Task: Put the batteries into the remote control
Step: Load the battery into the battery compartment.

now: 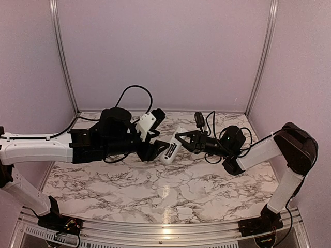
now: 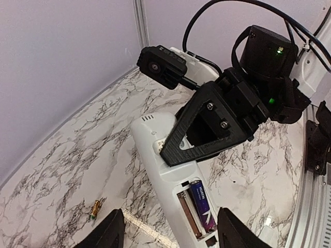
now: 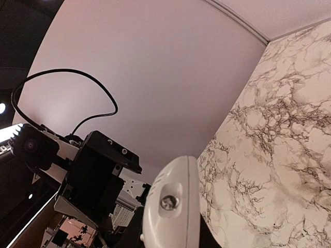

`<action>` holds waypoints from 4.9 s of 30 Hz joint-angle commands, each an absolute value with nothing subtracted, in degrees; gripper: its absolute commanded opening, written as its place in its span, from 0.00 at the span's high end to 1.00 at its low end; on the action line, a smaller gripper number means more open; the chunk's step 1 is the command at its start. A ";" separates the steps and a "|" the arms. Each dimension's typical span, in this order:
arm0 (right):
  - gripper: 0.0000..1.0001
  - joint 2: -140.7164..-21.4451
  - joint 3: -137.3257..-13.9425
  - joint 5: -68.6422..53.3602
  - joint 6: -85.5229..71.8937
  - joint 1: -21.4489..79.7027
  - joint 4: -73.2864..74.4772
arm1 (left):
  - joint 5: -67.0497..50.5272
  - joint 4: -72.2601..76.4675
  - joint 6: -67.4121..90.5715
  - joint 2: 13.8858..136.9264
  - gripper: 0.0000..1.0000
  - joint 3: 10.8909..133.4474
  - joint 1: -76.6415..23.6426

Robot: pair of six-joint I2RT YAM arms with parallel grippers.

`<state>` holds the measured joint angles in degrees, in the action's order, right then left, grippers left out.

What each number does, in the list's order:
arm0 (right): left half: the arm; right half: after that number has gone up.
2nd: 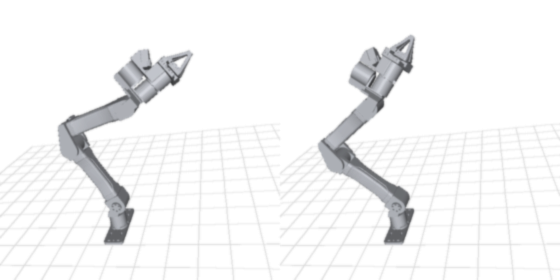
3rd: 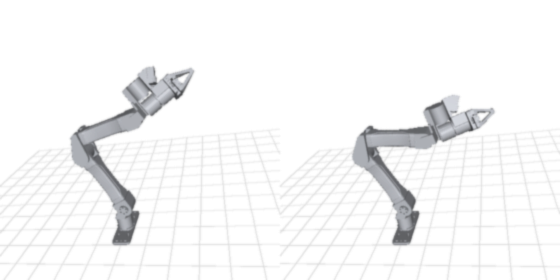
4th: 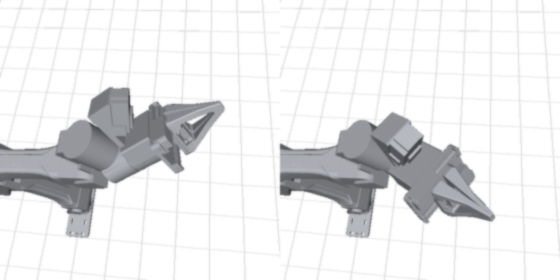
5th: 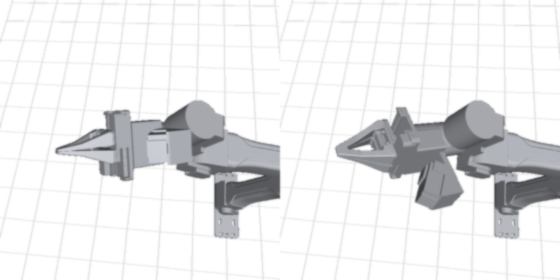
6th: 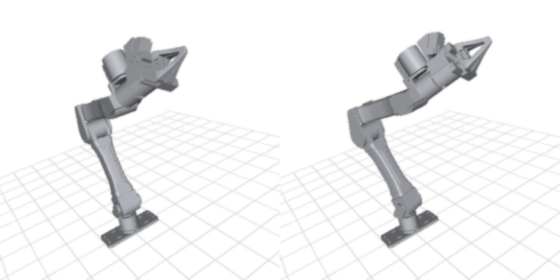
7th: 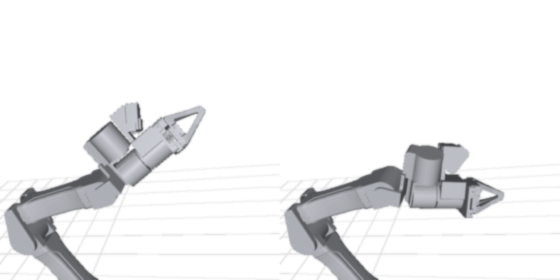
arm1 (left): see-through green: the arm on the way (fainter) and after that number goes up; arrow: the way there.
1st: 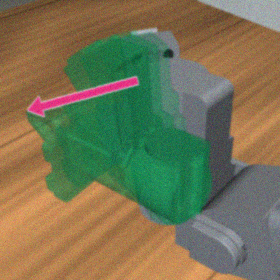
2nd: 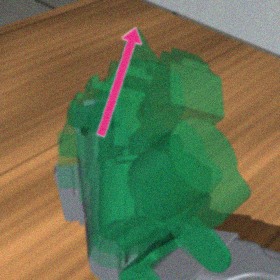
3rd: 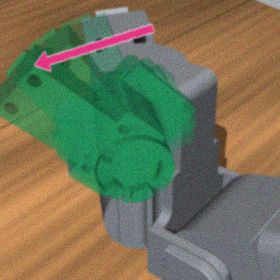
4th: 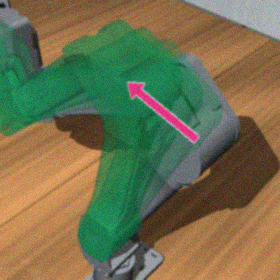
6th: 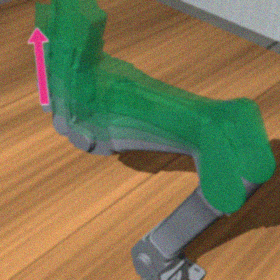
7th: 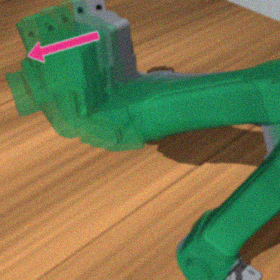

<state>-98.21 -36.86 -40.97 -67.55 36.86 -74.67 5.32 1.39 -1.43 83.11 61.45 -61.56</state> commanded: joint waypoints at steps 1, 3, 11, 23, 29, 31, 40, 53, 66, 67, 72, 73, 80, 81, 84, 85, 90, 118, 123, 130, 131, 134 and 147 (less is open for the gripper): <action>1.00 -97.13 -38.65 -45.11 -68.55 37.44 -83.00 | 1.64 -7.78 -17.57 78.52 0.41 63.58 -60.94; 1.00 -96.82 -38.62 -46.24 -68.46 37.52 -82.04 | -1.53 -9.78 -23.04 77.28 0.46 63.10 -60.82; 1.00 -96.42 -38.84 -48.66 -67.82 39.34 -78.03 | -7.85 -14.56 -34.91 77.41 0.58 64.31 -60.90; 1.00 -96.60 -40.47 -49.16 -64.95 42.17 -71.36 | -13.47 -17.41 -38.52 80.88 0.60 67.49 -61.25; 1.00 -96.41 -40.97 -49.75 -63.43 42.61 -68.89 | -14.63 -17.31 -39.20 81.33 0.63 67.67 -61.42; 1.00 -96.42 -41.17 -49.86 -63.23 42.77 -68.35 | -14.58 -17.28 -39.27 81.66 0.63 67.84 -61.52; 1.00 -96.68 -42.08 -50.12 -62.41 43.13 -66.43 | -14.43 -18.22 -40.08 83.28 0.65 68.99 -61.83; 1.00 -96.67 -43.07 -50.55 -61.25 43.50 -64.78 | -14.16 -18.37 -40.14 84.50 0.69 69.34 -61.87; 1.00 -96.23 -43.62 -50.87 -59.74 44.03 -62.56 | -12.74 -19.12 -40.62 85.17 0.70 69.10 -61.87; 1.00 -96.15 -43.66 -50.92 -59.58 44.03 -62.33 | -12.38 -19.42 -40.72 85.23 0.71 69.08 -61.87; 1.00 -95.84 -44.07 -50.92 -59.36 44.03 -61.93 | -11.91 -19.56 -41.00 84.99 0.75 68.43 -61.87; 1.00 -95.80 -44.15 -50.90 -59.35 44.03 -61.88 | -11.93 -19.54 -41.00 84.99 0.75 68.31 -61.87; 1.00 -95.44 -44.92 -51.13 -59.04 44.03 -61.05 | -11.18 -20.12 -41.56 85.24 0.79 68.16 -62.20; 1.00 -95.30 -44.97 -51.11 -59.03 44.03 -60.94 | -10.69 -20.30 -41.79 85.33 0.80 68.08 -62.34; 1.00 -95.15 -45.08 -51.16 -59.01 44.03 -60.90 | -8.86 -20.86 -42.28 85.66 0.83 67.94 -62.78; 1.00 -95.13 -45.26 -51.23 -58.98 44.03 -60.95 | -8.09 -21.05 -42.53 85.83 0.85 67.87 -62.90; 1.00 -94.59 -45.65 -51.54 -59.06 44.03 -61.10 | -6.25 -21.78 -43.32 86.85 0.88 67.85 -63.52; 1.00 -90.49 -46.55 -51.39 -60.08 42.52 -63.59 | -5.76 -24.77 -42.22 89.91 0.93 66.53 -64.59; 1.00 -89.70 -46.65 -51.58 -60.67 42.19 -63.87 | -3.01 -25.65 -42.42 91.18 0.94 66.28 -64.78; 1.00 -88.43 -46.36 -51.96 -62.38 41.69 -65.90 | -0.46 -25.98 -43.28 93.22 0.94 65.43 -65.76; 1.00 -88.46 -46.19 -52.12 -63.06 41.59 -66.65 | 1.16 -25.90 -43.41 93.43 0.94 65.36 -65.90; 1.00 -88.54 -45.87 -52.21 -64.04 41.37 -67.72 | 1.87 -25.66 -43.34 93.62 0.94 65.71 -65.92; 1.00 -89.59 -42.10 -48.37 -54.29 40.56 -55.87 | 3.62 -16.76 -36.38 86.59 0.79 68.72 -65.90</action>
<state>-93.19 -42.39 -47.24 -56.34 40.42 -54.00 0.62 -15.27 -40.21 88.88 68.84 -66.72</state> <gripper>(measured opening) 0.192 0.184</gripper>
